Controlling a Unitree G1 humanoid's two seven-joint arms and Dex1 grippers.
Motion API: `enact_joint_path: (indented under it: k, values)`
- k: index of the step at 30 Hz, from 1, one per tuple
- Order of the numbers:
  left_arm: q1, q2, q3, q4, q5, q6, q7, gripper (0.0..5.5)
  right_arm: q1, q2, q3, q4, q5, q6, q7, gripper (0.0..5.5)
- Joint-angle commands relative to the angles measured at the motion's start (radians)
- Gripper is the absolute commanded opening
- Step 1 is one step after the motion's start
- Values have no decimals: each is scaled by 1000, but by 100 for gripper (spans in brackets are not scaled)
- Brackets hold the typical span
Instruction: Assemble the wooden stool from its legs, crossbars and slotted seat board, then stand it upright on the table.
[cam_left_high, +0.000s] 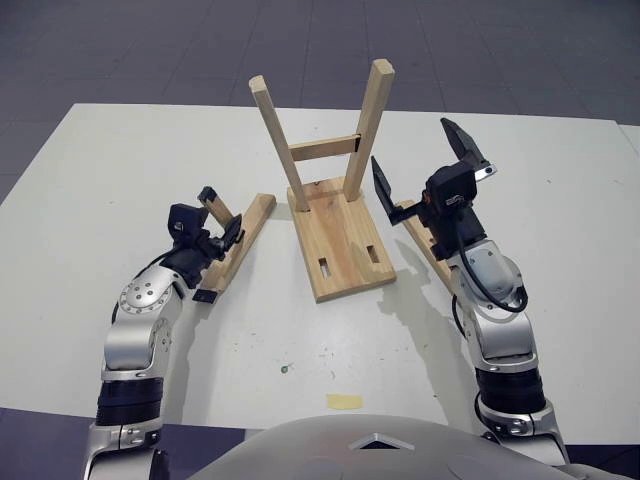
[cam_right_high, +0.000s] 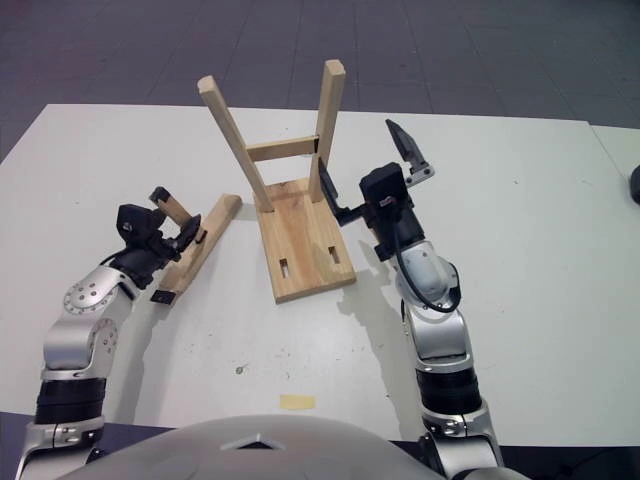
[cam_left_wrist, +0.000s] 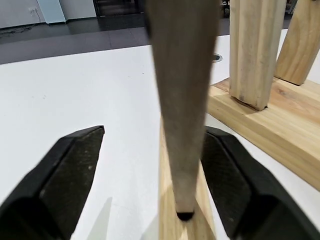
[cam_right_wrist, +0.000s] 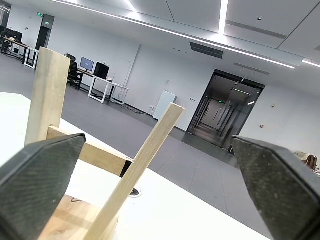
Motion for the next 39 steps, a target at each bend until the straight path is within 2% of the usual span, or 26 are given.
enact_joint_path:
  k: [1, 9, 17, 21, 28, 39]
  values:
    - [-82, 2, 37, -47, -4, 15, 27, 407, 3, 5, 6, 9, -5, -1, -5, 540]
    - [-195, -2, 74, -119, -55, 92, 46, 539, 9, 10, 12, 17, -16, -6, -8, 540]
    - [-350, -10, 76, -106, -76, 134, 69, 539, -3, 12, 5, 21, -14, -3, -9, 540]
    - [-369, -9, 62, -60, -57, 118, 59, 539, -17, 12, 7, 25, -11, -1, -5, 540]
    - [-313, -83, -66, 281, 23, 2, -19, 539, -2, 17, 20, 33, -18, -9, -10, 540]
    - [-330, -33, -29, 169, -5, 25, -55, 539, 12, 27, 30, 33, -22, -16, -29, 540]
